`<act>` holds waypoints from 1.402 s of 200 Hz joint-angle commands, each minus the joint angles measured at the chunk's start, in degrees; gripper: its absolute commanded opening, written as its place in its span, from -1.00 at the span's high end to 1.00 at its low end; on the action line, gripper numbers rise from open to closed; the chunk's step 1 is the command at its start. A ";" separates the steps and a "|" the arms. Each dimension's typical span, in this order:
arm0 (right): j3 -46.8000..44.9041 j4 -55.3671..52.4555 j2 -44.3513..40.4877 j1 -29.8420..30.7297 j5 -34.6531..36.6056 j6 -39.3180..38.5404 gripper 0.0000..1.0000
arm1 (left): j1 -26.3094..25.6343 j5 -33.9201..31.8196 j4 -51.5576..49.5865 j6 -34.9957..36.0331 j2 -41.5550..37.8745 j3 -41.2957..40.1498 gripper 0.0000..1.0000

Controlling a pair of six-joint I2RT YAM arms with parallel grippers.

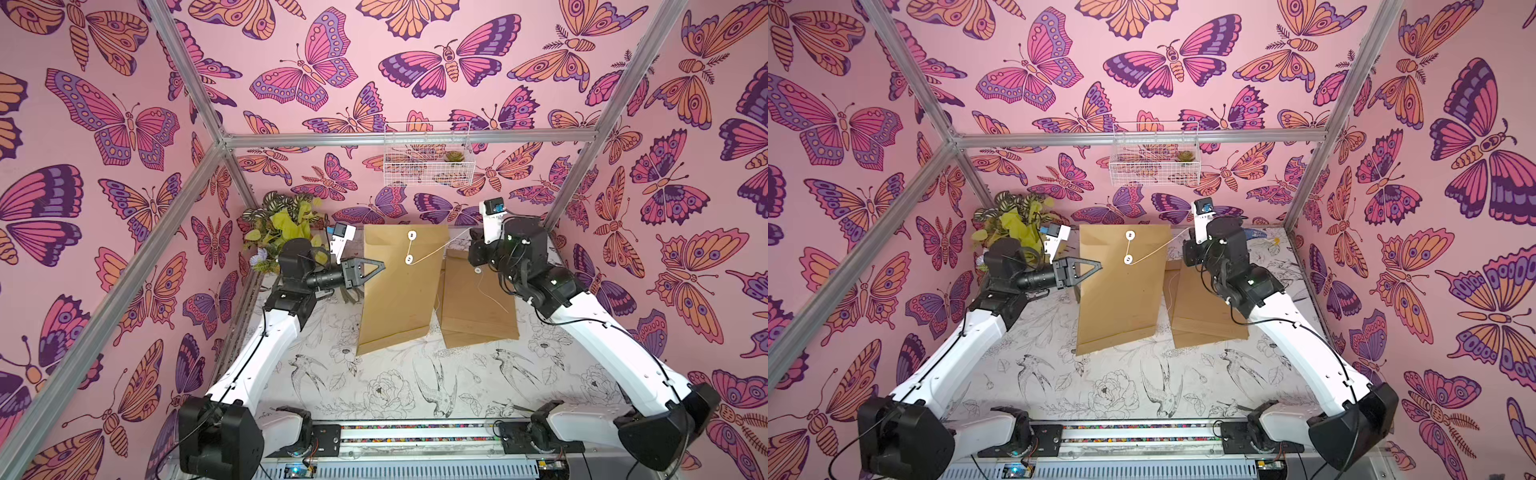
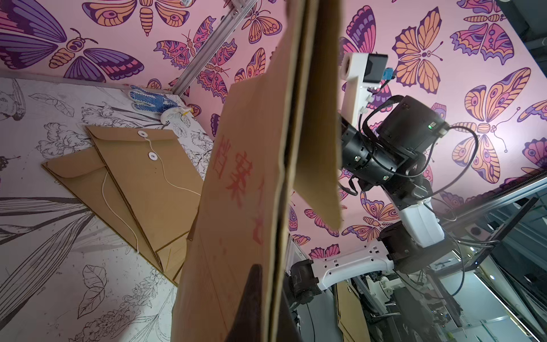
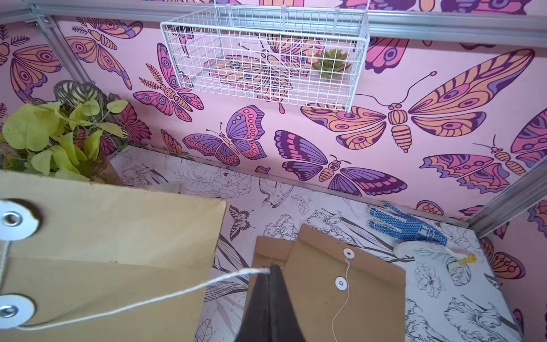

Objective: Close the mouth of the file bag
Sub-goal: Close the file bag.

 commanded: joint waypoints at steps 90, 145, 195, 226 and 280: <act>15.20 -4.70 10.40 -0.43 -2.03 -3.90 1.00 | -3.74 0.92 0.13 1.29 -2.10 -1.90 1.00; 23.53 -9.55 14.84 -0.21 -3.65 -4.14 1.00 | -4.39 1.09 -0.64 2.31 -2.10 -1.82 1.00; 32.01 -14.71 20.78 3.34 -0.69 -7.74 1.00 | -5.51 0.69 -1.71 3.79 -1.27 -1.47 1.00; 36.39 -16.39 23.14 4.94 -0.57 -8.14 1.00 | -6.04 0.39 -2.37 4.66 -1.22 -1.74 1.00; 43.19 -18.46 27.33 9.23 -0.49 -9.19 1.00 | -7.10 -0.49 -3.31 5.48 -1.05 -1.93 1.00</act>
